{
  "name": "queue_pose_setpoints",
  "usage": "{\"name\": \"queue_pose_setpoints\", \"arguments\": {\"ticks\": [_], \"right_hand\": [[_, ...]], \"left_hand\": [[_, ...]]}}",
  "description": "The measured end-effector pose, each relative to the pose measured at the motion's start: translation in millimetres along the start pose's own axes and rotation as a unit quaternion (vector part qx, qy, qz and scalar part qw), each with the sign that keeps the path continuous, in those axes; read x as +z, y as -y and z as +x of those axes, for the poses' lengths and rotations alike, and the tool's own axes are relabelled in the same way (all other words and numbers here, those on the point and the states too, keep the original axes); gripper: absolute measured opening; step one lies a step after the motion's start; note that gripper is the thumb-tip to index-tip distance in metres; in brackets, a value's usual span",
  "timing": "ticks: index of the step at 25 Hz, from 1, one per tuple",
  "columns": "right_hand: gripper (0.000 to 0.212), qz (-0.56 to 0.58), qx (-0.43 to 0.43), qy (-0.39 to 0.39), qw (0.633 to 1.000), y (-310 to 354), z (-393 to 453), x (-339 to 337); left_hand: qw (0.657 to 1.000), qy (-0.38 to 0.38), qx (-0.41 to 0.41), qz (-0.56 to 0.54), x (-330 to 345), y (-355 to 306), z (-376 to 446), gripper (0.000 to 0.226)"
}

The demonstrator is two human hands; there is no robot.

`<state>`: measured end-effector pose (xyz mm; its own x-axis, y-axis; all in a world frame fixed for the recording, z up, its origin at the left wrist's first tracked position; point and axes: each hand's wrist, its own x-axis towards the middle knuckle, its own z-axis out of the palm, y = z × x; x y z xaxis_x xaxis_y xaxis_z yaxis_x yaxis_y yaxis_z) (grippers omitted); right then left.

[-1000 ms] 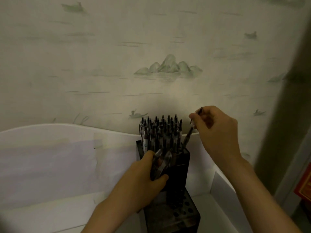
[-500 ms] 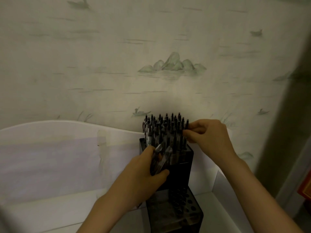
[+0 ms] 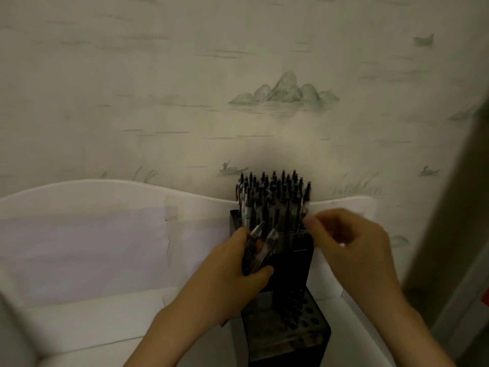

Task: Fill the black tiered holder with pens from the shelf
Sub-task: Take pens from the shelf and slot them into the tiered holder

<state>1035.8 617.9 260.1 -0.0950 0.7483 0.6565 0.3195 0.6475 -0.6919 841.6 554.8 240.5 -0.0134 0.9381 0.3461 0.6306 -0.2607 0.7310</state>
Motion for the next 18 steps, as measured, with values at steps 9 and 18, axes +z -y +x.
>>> {"name": "queue_pose_setpoints", "arguments": {"ticks": [9,18], "right_hand": [[0.024,0.197,0.223,0.168,0.940,8,-37,50],[0.007,0.276,0.293,0.088,0.911,11,-38,62]], "left_hand": [[1.000,-0.007,-0.029,-0.004,2,17,-15,0.022],[0.998,-0.027,-0.052,0.003,-11,37,-28,0.030]]}}
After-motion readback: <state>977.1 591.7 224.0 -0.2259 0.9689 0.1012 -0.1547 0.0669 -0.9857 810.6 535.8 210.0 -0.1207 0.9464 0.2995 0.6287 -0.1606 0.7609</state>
